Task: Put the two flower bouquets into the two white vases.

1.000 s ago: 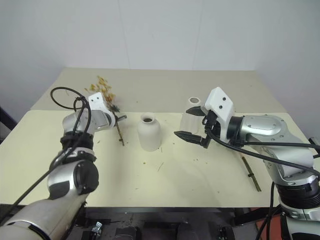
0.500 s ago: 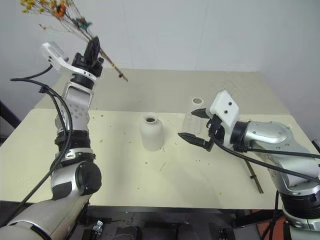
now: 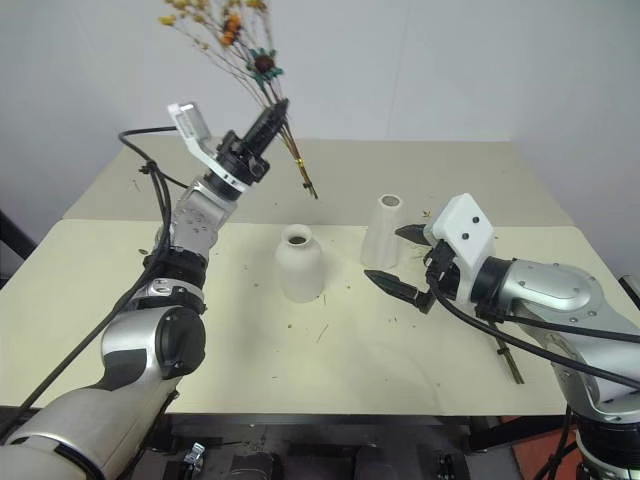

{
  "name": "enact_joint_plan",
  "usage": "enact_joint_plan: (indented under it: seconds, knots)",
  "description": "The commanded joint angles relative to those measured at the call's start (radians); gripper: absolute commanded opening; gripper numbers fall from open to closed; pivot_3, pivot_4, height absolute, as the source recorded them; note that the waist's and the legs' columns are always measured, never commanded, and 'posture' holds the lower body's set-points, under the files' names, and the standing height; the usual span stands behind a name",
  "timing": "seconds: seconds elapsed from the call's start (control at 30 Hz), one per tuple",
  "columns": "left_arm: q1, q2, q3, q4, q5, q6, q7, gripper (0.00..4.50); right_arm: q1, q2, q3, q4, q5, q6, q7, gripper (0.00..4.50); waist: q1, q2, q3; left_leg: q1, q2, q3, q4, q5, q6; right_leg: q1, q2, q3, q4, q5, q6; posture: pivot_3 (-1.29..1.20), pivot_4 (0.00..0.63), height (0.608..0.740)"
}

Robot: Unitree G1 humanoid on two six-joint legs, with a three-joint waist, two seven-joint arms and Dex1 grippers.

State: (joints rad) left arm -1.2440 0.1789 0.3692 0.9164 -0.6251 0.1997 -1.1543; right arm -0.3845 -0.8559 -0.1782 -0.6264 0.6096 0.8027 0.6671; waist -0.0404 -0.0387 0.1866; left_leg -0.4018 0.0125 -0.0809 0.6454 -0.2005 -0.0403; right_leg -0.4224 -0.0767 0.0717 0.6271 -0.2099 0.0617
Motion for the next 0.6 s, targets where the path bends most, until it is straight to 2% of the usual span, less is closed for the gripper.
enact_joint_plan:
  seconds: [0.03,0.33,0.6]
  knots:
    - [-0.008,0.012,-0.047,0.000,0.051,-0.054,-0.060,0.02,0.001,-0.013,-0.041,-0.038,0.010,0.006,-0.017,4.50,-0.002,0.000,0.000,0.000,0.000,0.000,0.000,0.000,0.000,0.000,0.000,0.000,0.000,0.000,0.000,0.00,0.150,0.740]
    - [-0.001,0.032,-0.039,-0.043,0.032,-0.019,-0.100,0.02,0.012,-0.024,-0.015,-0.033,-0.010,0.001,-0.017,4.50,-0.002,0.000,0.000,0.000,0.000,0.000,0.000,0.000,0.000,0.000,0.000,0.000,0.000,-0.001,0.001,0.00,0.150,0.740]
    - [0.090,0.067,-0.073,-0.211,0.022,0.061,-0.130,0.02,0.008,-0.002,0.009,-0.016,-0.015,-0.019,-0.018,4.50,-0.002,0.000,0.000,0.001,0.000,0.000,0.000,0.000,0.000,0.000,0.000,0.000,0.001,-0.001,0.001,0.00,0.150,0.740]
